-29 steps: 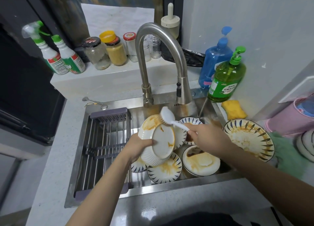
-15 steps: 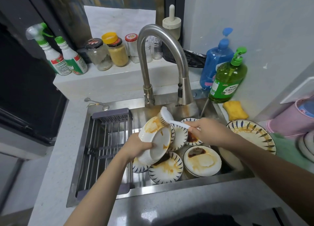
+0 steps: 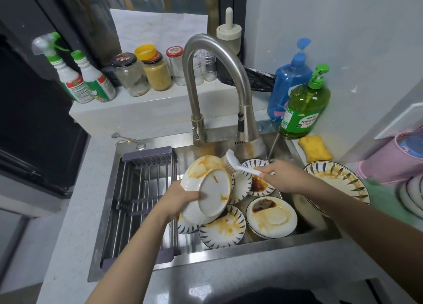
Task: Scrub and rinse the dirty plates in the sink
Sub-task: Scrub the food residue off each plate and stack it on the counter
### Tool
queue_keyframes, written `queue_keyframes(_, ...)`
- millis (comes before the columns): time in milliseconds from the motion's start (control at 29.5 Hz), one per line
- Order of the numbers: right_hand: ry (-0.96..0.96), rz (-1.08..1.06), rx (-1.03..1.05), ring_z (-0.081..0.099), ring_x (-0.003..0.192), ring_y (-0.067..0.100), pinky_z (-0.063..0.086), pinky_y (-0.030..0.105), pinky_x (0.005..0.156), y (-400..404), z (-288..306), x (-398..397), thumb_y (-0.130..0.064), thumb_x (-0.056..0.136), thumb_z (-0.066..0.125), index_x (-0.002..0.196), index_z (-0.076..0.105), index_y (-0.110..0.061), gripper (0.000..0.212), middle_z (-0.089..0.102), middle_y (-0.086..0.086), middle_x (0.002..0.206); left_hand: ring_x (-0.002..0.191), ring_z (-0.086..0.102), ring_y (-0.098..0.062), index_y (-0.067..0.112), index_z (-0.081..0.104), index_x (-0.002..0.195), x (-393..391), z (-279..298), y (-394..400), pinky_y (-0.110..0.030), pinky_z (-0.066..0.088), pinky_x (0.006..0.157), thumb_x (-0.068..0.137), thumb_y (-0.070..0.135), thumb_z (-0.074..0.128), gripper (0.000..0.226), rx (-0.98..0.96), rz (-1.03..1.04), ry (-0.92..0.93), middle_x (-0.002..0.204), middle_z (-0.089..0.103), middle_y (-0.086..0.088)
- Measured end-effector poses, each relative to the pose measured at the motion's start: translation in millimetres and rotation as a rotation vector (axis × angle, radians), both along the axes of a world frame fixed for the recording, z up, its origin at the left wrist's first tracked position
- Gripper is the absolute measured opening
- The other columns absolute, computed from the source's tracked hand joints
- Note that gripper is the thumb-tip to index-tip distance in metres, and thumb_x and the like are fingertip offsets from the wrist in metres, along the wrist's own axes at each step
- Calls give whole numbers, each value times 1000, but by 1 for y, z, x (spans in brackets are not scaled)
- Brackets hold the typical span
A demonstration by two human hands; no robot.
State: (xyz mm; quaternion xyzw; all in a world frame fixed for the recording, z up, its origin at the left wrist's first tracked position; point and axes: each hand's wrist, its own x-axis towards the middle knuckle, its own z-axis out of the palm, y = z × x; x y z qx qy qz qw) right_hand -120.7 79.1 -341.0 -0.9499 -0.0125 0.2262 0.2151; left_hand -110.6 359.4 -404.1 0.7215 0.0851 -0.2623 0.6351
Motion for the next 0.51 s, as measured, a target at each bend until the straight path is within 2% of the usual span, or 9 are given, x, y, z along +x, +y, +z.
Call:
queue_keyframes(102,-23,12,54,53,58,10,41,18,48,3,1,-4,-28,100,42,134,53,-33,36,65,-4,81,111,60,-40,3,62,110,-1,-2,0,-50,51,93,42,5,81,70,-222,135,100,109,69,-17)
queue_keyframes(170,-103,55,59,61,65,14,47,26,54,8,3,-1,-30,99,40,131,54,-39,36,66,-5,80,114,59,-39,0,59,116,-2,-5,0,-50,50,95,49,-3,77,69,-345,184,131,113,67,-19)
queue_keyframes(238,-100,47,18,64,76,18,52,33,65,4,3,0,-29,100,40,131,53,-39,36,68,-1,90,109,63,-36,-1,57,120,-2,-5,1,-49,53,91,49,0,78,74,-445,215,135,116,66,-21)
queue_keyframes(306,-24,64,-56,64,81,18,52,32,70,-7,2,-4,-27,100,41,135,51,-34,37,68,1,98,100,67,-31,-1,57,119,-2,-4,4,-44,58,80,55,-2,74,66,-500,249,125,111,69,-19)
queue_keyframes(373,49,91,-68,62,79,15,49,28,67,-11,4,-8,-26,100,41,135,51,-32,37,67,-2,92,95,70,-29,-1,58,116,-3,-3,8,-42,59,78,64,-5,63,53,-527,265,131,105,71,-17)
queue_keyframes(441,-1,104,-78,64,86,17,52,32,73,-7,4,-2,-29,100,40,135,51,-34,37,67,-1,97,96,69,-29,-2,57,117,-3,-3,10,-44,57,83,65,-4,60,52,-531,259,155,106,70,-18)
queue_keyframes(509,-91,59,-54,65,79,16,54,37,71,-6,0,7,-34,99,41,134,49,-42,37,66,-7,90,99,68,-30,-2,56,120,-3,-3,9,-45,56,85,64,-3,64,56,-524,237,183,110,69,-19)
